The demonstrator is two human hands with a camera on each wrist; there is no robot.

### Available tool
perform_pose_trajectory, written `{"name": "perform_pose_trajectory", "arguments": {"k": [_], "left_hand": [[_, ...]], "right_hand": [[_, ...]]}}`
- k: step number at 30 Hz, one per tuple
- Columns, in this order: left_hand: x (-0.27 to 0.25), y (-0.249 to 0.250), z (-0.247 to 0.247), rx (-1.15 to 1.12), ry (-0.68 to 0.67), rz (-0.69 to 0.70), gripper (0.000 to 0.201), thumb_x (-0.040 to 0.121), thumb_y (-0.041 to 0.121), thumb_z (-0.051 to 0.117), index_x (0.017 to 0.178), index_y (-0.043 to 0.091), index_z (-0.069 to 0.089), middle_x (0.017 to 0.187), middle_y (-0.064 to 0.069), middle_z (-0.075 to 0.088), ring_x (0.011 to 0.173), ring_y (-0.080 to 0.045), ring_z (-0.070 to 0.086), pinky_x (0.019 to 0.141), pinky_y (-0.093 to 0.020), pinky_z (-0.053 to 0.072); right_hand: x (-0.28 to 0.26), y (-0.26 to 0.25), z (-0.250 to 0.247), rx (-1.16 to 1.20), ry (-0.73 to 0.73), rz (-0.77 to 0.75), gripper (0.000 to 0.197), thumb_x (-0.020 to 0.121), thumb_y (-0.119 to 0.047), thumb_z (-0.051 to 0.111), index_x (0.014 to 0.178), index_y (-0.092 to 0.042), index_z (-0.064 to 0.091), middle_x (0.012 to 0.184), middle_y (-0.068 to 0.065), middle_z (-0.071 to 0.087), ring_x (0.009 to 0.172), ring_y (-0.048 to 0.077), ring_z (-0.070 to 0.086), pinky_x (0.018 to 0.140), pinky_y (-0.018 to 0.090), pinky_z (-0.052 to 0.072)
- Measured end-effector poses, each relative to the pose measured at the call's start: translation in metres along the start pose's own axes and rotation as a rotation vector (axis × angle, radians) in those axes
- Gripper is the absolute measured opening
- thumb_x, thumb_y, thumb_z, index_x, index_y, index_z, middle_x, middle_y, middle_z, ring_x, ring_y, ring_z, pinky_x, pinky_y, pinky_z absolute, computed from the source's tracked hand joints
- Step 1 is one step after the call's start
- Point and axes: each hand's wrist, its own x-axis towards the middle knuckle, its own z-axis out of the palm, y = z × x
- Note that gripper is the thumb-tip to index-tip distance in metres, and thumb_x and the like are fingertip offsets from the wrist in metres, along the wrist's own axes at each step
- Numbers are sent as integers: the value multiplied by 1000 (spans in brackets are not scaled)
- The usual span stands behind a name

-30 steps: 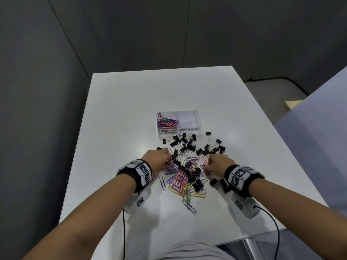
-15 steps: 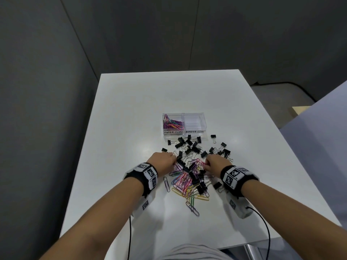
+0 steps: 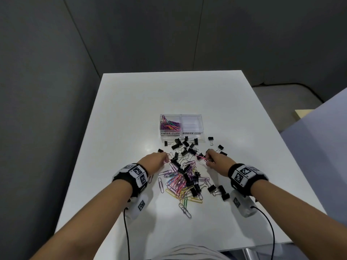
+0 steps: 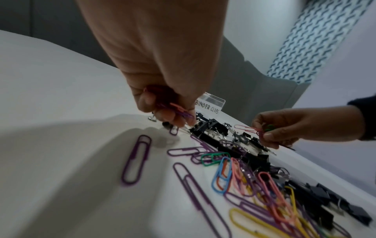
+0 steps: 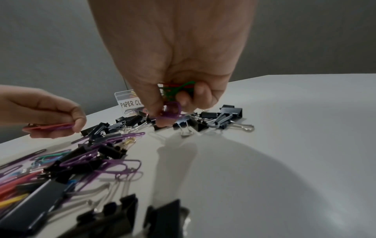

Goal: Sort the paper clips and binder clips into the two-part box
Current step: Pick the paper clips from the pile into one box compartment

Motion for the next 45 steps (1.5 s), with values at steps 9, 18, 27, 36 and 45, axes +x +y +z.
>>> {"name": "perform_pose_trajectory", "arguments": {"k": [9, 18, 27, 36, 45], "left_hand": [[-11, 5, 3, -248, 69, -136, 27, 92, -1, 32, 104, 14, 51, 84, -4, 49, 58, -16, 43, 54, -22, 33], [-10, -8, 6, -566, 141, -246, 28, 101, 13, 28, 78, 14, 44, 64, 1, 43, 51, -12, 39, 49, -23, 32], [-9, -11, 1, -399, 117, -221, 24, 96, 37, 46, 89, 14, 43, 66, 4, 45, 66, -18, 43, 57, -26, 32], [-17, -18, 2, 87, -2, -331, 37, 82, 54, 59, 89, 17, 62, 105, -4, 70, 95, -23, 63, 74, -29, 43], [-16, -8, 0, 79, -17, -273, 42, 87, 52, 54, 99, 12, 59, 103, -4, 66, 96, -24, 61, 79, -33, 47]], "right_hand": [[4, 10, -2, 245, 2, 53, 26, 97, -4, 29, 97, -12, 54, 84, 5, 55, 58, 12, 46, 52, 23, 36], [13, 4, -6, 344, 49, 61, 17, 98, -7, 34, 102, -3, 50, 91, 10, 52, 84, 19, 49, 68, 27, 38], [8, -12, -3, -212, 18, -75, 23, 95, -30, 49, 111, -15, 55, 112, 5, 64, 100, 22, 59, 84, 35, 49], [22, -29, 9, -376, 7, -106, 16, 94, -15, 42, 101, -8, 55, 99, 10, 65, 77, 22, 52, 78, 37, 52], [22, -18, 11, -330, 32, -91, 21, 98, -19, 34, 103, -8, 51, 97, 10, 59, 72, 21, 47, 65, 34, 44]]}}
